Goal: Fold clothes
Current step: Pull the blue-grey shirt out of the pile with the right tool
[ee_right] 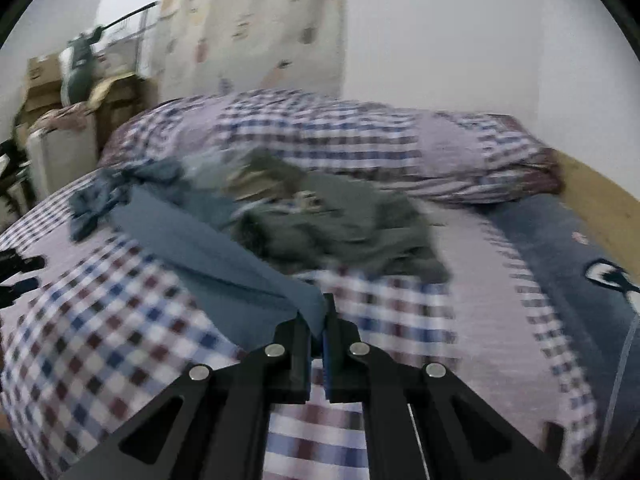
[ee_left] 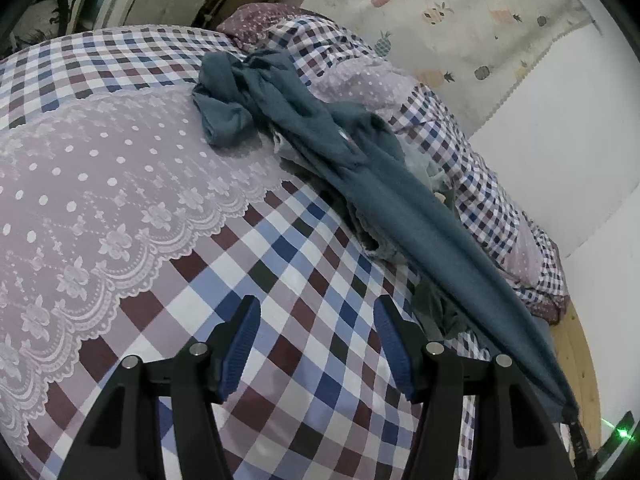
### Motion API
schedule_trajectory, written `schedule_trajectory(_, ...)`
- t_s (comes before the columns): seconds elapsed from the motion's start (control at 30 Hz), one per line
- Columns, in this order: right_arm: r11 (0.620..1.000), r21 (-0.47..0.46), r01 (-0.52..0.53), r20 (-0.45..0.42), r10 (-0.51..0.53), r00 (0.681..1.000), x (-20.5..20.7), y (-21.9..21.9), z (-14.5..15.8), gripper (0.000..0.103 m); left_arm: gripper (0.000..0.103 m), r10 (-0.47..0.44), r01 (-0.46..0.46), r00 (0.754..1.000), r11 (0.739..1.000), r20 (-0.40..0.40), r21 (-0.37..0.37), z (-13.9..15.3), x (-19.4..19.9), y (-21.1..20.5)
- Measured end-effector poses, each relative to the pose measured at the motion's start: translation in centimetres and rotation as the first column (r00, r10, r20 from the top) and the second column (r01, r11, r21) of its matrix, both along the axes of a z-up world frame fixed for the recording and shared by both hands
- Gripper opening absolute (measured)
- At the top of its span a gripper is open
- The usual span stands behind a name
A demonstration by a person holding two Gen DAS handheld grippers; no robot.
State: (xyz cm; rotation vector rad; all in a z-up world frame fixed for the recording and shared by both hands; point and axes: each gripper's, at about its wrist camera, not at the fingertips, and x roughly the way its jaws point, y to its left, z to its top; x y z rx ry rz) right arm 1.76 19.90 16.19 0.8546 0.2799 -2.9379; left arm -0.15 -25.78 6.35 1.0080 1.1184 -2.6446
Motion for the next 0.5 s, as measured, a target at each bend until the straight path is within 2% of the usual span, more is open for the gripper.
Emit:
schedule_trajectory(0.1, 0.995, 0.028, 0.091, -0.025, -0.091, 0.996, 0.3, 4.1, 1.4, 0.001, 0.062, 0.005, -0.005, 1.000, 1.000, -0.002, -0.007, 0.1, 0.1, -0.2)
schedule_trajectory(0.23, 0.971, 0.026, 0.237, -0.054, -0.235, 0.970, 0.5, 11.1, 3.4, 0.001, 0.062, 0.009, -0.009, 1.000, 1.000, -0.003, -0.011, 0.0, 0.3, -0.4)
schedule_trajectory(0.4, 0.931, 0.070, 0.357, -0.039, -0.355, 0.934, -0.2, 17.3, 3.5, 0.001, 0.062, 0.002, -0.002, 1.000, 1.000, -0.004, -0.031, 0.1, 0.4, -0.3)
schedule_trajectory(0.5, 0.892, 0.081, 0.445, -0.024, -0.444, 0.896, -1.2, 21.1, 3.1, 0.001, 0.062, -0.005, 0.004, 1.000, 0.999, -0.011, -0.049, 0.3, 0.5, -0.1)
